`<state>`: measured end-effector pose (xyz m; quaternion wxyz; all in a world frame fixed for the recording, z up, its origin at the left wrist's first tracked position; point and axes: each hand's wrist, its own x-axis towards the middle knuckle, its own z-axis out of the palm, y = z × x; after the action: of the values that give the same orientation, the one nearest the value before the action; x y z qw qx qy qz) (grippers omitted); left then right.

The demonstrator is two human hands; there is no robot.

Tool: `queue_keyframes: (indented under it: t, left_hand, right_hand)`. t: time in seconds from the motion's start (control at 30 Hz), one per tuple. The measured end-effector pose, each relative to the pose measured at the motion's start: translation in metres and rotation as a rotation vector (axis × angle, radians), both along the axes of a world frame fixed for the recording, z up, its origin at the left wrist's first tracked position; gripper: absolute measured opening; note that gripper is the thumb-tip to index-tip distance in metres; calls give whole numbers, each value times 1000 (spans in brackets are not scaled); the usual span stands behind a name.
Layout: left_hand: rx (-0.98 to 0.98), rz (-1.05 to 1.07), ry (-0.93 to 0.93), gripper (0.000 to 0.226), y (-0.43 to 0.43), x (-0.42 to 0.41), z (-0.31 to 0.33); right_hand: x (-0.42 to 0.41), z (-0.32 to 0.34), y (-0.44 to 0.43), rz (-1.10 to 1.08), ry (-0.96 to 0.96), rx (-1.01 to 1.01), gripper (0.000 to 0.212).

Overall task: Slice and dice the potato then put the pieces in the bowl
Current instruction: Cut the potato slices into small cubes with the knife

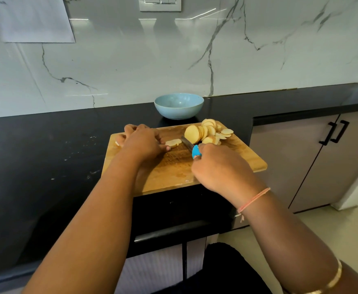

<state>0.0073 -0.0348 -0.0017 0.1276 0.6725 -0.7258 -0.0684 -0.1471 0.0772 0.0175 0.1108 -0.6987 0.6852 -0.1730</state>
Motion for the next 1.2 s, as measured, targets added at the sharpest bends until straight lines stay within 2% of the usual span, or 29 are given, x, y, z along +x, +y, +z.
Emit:
queue_keyframes:
  t: [0.3, 0.43, 0.5, 0.57, 0.77, 0.87, 1.0, 1.13, 1.2]
  left_hand:
    - [-25, -21, 189, 8, -2, -5, -3]
    - [-26, -28, 225, 15, -3, -9, -4]
    - [-37, -8, 206, 8, -3, -12, -2]
    - [-38, 12, 151, 11, 1, -15, 0]
    - [-49, 98, 73, 21, 5, -20, 1]
    - [-68, 122, 39, 19, 5, -25, 0]
    - [-81, 137, 14, 18, 6, -26, -1]
    - [-92, 123, 13, 19, 7, -25, -1]
    - [-82, 111, 22, 20, 7, -23, 0]
  right_hand:
    - [1, -3, -10, -8, -8, 4, 38]
    - [3, 0, -14, 6, -11, 50, 38]
    - [3, 2, -18, 7, -37, 74, 39]
    - [4, 7, -21, 13, -56, 79, 37]
    - [14, 19, -21, 53, -16, 138, 8]
    - [19, 22, -21, 69, -19, 158, 5]
    - [10, 25, -5, 93, -36, 163, 10]
    - [-2, 19, 18, 106, -33, 156, 36]
    - [-6, 21, 21, 95, -49, 146, 39]
